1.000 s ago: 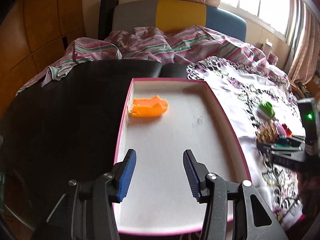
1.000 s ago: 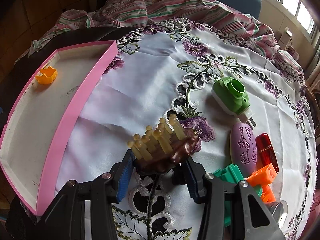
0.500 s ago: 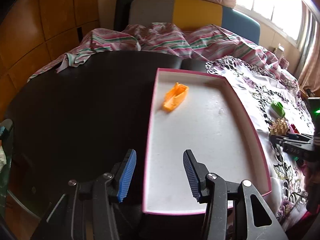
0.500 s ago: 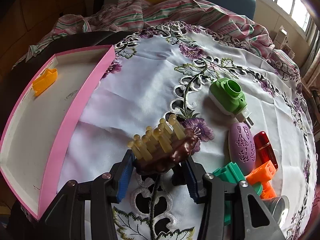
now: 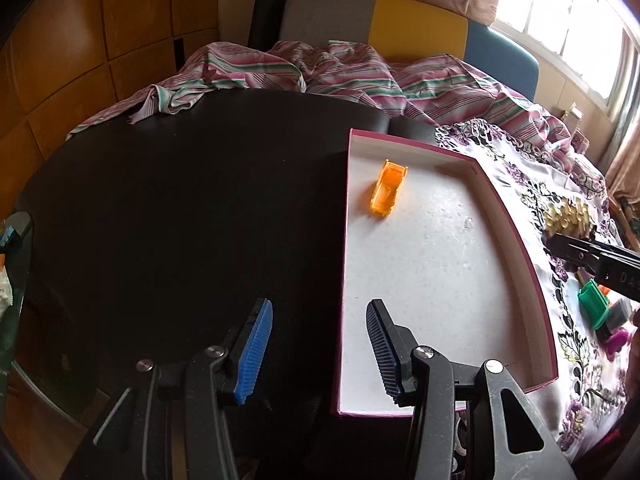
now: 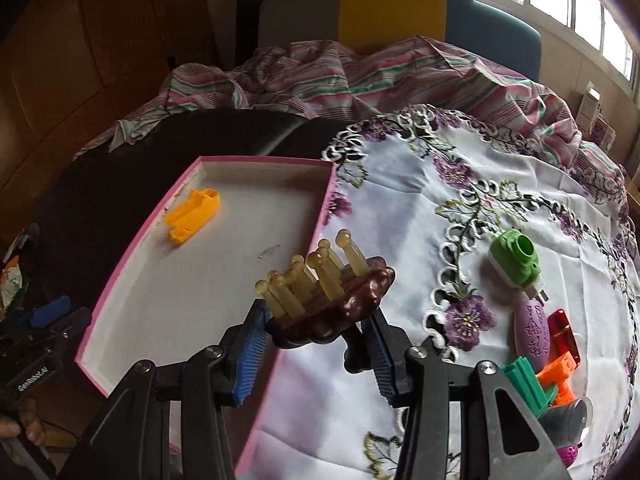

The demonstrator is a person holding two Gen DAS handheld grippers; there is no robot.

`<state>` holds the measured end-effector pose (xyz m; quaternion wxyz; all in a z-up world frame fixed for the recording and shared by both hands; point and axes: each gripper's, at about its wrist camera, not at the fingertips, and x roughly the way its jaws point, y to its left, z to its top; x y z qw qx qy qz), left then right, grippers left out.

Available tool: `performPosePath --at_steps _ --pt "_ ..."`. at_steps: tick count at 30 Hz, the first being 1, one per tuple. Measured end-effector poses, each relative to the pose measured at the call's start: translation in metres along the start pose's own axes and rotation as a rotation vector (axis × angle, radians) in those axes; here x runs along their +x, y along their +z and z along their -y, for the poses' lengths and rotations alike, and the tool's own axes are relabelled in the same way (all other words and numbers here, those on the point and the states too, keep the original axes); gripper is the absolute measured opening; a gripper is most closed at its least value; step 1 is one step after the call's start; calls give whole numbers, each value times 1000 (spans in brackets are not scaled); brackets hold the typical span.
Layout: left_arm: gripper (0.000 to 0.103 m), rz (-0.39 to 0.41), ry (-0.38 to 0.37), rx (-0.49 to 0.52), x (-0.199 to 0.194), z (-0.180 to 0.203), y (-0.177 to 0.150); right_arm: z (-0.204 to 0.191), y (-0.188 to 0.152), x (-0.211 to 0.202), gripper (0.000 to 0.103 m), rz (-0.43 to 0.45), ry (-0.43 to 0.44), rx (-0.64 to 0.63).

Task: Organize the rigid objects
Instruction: 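Carry the brown comb piece into the tray and open the right tool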

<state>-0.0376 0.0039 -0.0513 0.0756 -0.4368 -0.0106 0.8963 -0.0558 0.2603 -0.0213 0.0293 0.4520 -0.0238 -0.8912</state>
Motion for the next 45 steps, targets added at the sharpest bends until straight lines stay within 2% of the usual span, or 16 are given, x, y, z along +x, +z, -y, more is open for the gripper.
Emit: performPosePath --at_steps 5,10,15,17,21,26,32,45 --pt "50 6 1 -14 -2 -4 0 -40 11 7 48 -23 87 -66" --pt "50 1 4 -35 -1 -11 0 -75 17 36 48 -119 150 -136" --pt "50 -5 7 -44 1 -15 -1 -93 32 72 48 -195 194 -114" --pt "50 -10 5 -49 2 -16 -1 -98 39 85 48 -205 184 -105" --pt "50 -18 8 -54 5 -18 -2 -102 55 107 48 -189 167 -61" --pt "50 -20 7 -61 6 -19 -2 -101 65 112 49 -158 178 -15" --pt "55 -1 7 -68 0 -19 -2 -99 64 90 57 -93 202 -9" --pt "55 21 9 -37 -12 -12 -2 -90 47 45 57 -7 184 -8"
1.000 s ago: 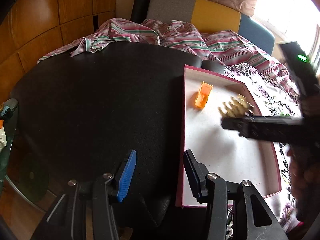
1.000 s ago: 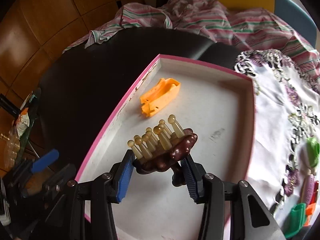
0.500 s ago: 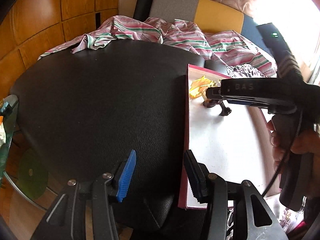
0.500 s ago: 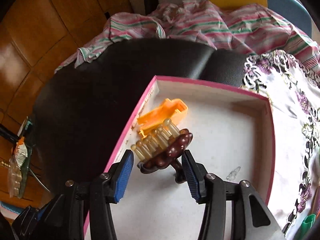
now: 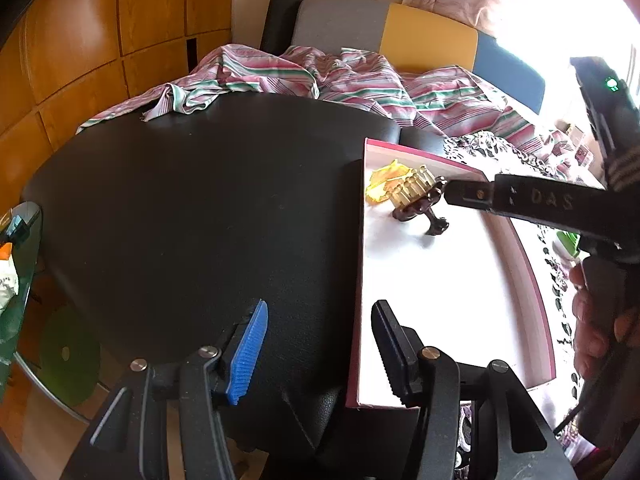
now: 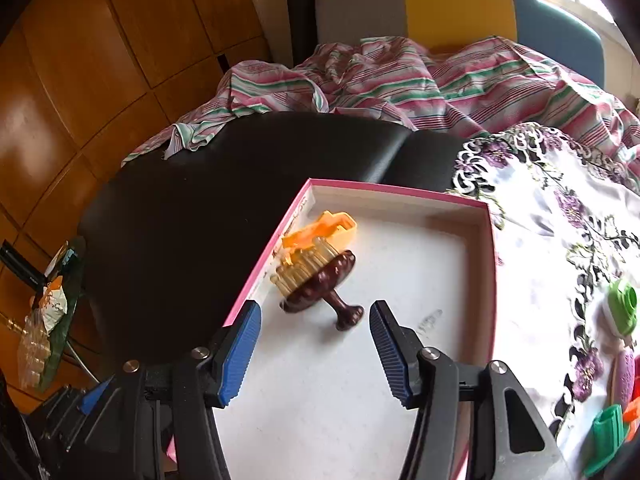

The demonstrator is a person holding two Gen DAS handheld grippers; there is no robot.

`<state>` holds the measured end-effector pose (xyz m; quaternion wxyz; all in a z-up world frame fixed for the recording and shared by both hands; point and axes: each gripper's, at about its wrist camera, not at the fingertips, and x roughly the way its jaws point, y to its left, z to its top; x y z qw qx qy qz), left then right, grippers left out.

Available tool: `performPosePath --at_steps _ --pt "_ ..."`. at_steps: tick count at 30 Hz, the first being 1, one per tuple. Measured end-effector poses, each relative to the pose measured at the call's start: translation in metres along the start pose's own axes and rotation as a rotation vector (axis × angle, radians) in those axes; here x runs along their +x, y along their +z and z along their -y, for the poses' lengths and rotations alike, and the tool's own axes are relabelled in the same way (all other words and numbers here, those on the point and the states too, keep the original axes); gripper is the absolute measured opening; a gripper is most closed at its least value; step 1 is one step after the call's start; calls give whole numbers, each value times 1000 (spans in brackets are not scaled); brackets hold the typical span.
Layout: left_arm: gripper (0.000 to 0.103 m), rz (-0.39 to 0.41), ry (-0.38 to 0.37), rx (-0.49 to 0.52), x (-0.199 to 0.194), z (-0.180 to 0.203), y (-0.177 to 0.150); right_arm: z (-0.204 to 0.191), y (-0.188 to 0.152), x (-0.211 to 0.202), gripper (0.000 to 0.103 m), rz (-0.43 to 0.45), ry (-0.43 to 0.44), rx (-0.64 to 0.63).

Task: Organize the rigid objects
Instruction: 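Carry the brown comb piece into the tray and open the right tool, then move both tools back toward the remaining toys on the tablecloth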

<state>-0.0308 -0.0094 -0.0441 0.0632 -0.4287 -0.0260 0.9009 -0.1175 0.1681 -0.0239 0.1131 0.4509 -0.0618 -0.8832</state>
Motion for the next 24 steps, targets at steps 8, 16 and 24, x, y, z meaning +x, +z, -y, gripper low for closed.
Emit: performPosePath --at_steps 8,16,24 --pt "55 4 0 27 -5 8 -3 7 -20 -17 57 23 -23 3" --pt "55 8 -8 65 -9 21 -5 24 -35 -42 57 56 -64 0" --pt "55 3 -26 112 -9 38 -6 60 -47 -70 57 73 -121 47"
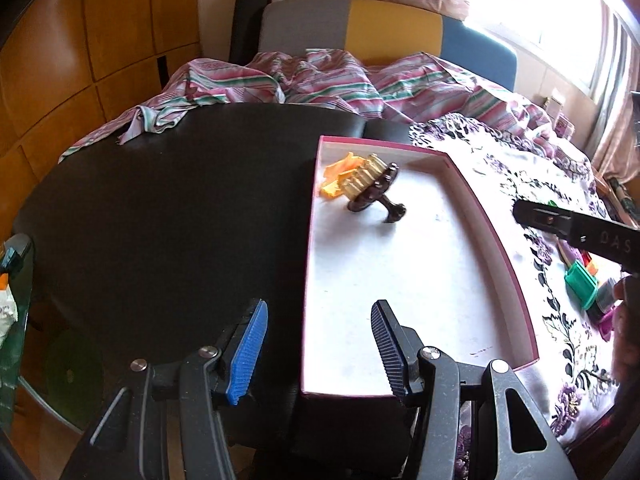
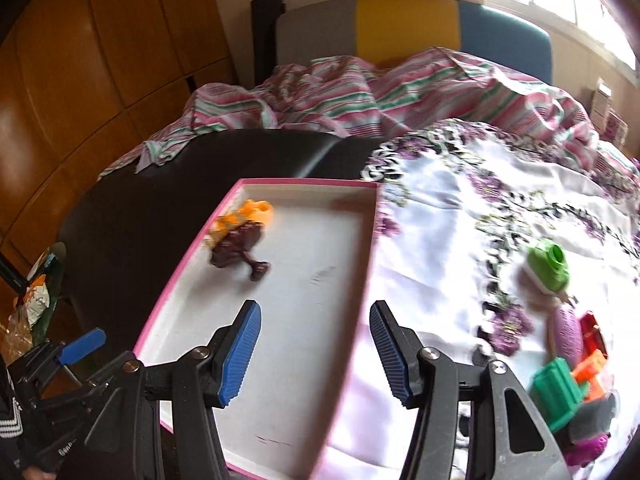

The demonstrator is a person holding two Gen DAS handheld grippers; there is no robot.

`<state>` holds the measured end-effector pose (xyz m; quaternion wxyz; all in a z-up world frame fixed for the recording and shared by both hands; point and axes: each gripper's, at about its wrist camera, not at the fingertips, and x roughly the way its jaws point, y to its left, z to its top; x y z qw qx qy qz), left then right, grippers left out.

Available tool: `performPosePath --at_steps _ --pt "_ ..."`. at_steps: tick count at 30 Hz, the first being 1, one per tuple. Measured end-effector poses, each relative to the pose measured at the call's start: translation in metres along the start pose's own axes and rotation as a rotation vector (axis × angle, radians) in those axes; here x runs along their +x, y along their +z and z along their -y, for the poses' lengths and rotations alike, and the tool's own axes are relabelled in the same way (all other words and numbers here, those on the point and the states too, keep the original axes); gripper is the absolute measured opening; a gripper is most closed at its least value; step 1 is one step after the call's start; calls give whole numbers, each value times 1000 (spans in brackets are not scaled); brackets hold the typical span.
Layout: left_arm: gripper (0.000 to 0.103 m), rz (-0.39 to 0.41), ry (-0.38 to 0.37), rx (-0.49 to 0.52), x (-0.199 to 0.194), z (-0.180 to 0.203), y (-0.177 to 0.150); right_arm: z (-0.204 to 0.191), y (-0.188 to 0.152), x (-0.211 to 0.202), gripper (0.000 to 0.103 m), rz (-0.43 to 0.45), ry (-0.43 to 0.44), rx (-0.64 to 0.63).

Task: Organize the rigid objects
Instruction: 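Move both tools back toward the remaining toys on the tablecloth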

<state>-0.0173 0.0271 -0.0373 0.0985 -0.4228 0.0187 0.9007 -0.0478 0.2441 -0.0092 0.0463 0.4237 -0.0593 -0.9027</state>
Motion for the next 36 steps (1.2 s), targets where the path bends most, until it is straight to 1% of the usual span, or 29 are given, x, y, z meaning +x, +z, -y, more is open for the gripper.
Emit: performPosePath --at_steps 7,11,13,17,22,25,26,28,30,32,35,36 --pt "55 1 -17 40 0 16 3 52 -8 -26 57 10 -83 60" --pt "55 6 -37 66 0 28 6 92 -12 -44 57 14 -156 114" --pt "55 10 -49 84 0 35 9 115 -16 -55 57 17 -187 154" --pt "55 22 -83 130 -1 55 13 164 -27 -78 57 35 -277 247" --pt "55 21 -156 204 -1 88 19 218 -45 -100 57 92 -386 423" --pt "55 23 -197 254 -2 109 20 245 -66 -109 57 141 -406 554" --pt "55 23 -215 275 -1 119 20 255 -72 -108 58 122 -403 615" --pt "55 14 -246 302 1 135 20 270 -80 -115 58 159 -330 708" --pt "55 -6 -287 328 6 154 20 274 -83 -119 58 171 -346 734" --pt "55 -30 -324 349 10 173 17 276 -86 -118 58 170 -318 762" --pt "55 -82 -412 379 17 204 12 277 -86 -115 58 154 -313 762" --pt "52 -93 -431 393 18 214 10 277 -86 -114 58 152 -306 761"
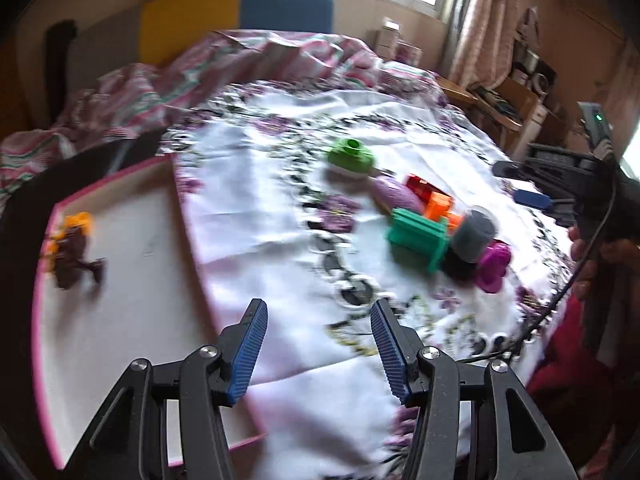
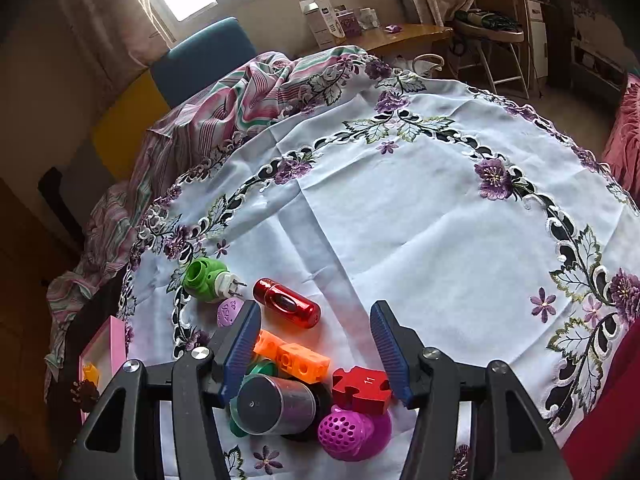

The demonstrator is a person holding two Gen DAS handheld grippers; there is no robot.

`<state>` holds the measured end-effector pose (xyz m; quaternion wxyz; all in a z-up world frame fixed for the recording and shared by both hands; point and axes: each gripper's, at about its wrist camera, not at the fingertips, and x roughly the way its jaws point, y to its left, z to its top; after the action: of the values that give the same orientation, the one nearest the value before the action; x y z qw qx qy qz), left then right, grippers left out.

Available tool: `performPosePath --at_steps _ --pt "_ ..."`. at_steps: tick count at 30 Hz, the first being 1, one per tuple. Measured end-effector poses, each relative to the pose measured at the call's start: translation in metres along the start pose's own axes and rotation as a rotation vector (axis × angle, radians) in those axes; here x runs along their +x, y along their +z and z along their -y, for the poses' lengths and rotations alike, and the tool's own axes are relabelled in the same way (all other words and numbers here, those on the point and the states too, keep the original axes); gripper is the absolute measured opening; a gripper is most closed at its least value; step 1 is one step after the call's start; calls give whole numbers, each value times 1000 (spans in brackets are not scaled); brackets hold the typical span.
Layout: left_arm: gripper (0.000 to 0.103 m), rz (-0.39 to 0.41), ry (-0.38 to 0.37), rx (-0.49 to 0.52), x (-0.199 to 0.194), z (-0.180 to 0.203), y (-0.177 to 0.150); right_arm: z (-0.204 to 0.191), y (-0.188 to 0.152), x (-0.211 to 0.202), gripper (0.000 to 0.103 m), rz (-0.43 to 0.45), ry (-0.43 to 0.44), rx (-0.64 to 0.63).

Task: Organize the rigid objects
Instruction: 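Move both tools back toward the remaining toys on the tablecloth, then grasp the teal spool with the left tool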

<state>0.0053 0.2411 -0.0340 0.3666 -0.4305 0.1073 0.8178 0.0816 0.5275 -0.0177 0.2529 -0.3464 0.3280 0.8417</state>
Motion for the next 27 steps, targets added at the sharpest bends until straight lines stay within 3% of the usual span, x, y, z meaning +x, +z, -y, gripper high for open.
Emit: performPosePath --at_steps 3,11,15,17,20,27 --pt "46 -29 -67 48 17 26 6 0 0 3 58 -12 5 0" --pt "41 -71 -159 130 59 66 25 4 2 6 58 -28 29 24" --pt "41 -96 -157 143 81 77 29 6 2 6 58 -29 39 37" --pt "33 -105 -149 150 93 81 32 7 2 6 58 -27 42 42" --pt "10 -129 -162 147 110 84 35 7 3 7 58 -29 46 42" --pt "6 -91 -158 120 96 66 24 -7 2 9 58 -48 109 -16"
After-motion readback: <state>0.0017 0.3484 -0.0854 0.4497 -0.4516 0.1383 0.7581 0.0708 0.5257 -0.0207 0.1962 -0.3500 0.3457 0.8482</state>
